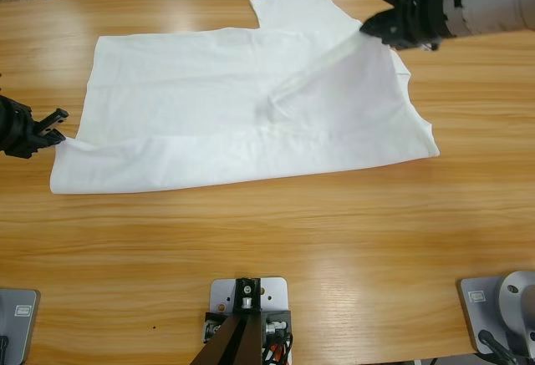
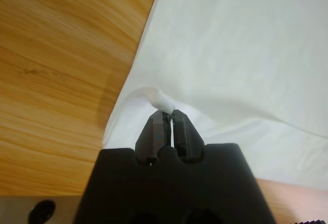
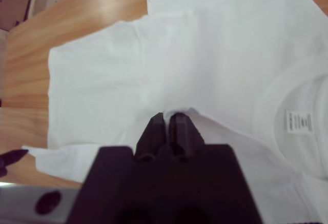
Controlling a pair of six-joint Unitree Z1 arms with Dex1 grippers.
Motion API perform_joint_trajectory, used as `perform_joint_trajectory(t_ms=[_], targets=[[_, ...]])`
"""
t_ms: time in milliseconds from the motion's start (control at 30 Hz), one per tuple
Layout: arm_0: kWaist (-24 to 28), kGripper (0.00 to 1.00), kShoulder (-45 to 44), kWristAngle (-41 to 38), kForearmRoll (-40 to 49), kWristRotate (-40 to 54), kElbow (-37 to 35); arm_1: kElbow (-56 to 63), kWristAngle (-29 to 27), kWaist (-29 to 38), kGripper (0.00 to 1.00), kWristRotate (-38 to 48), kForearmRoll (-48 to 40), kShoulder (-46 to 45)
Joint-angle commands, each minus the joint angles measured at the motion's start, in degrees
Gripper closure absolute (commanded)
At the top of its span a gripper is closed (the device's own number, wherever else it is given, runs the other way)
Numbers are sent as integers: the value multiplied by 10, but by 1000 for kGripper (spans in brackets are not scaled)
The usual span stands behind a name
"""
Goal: Fold clothes
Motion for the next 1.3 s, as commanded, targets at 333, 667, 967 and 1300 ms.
perform_joint_trajectory(t_ms=[333, 667, 967, 1300], targets=[[-5, 4, 70, -15, -5, 6, 17, 84, 27, 36, 1000, 49, 30, -31], [-16, 9, 64, -18, 3, 5, 28, 136, -7, 78, 1000, 110, 72, -63], [-16, 9, 57, -18, 9, 6, 31, 162, -1, 61, 1000, 106, 68, -43], [-15, 9, 56, -18, 9, 8, 39, 160, -4, 72, 1000, 116, 38, 16]])
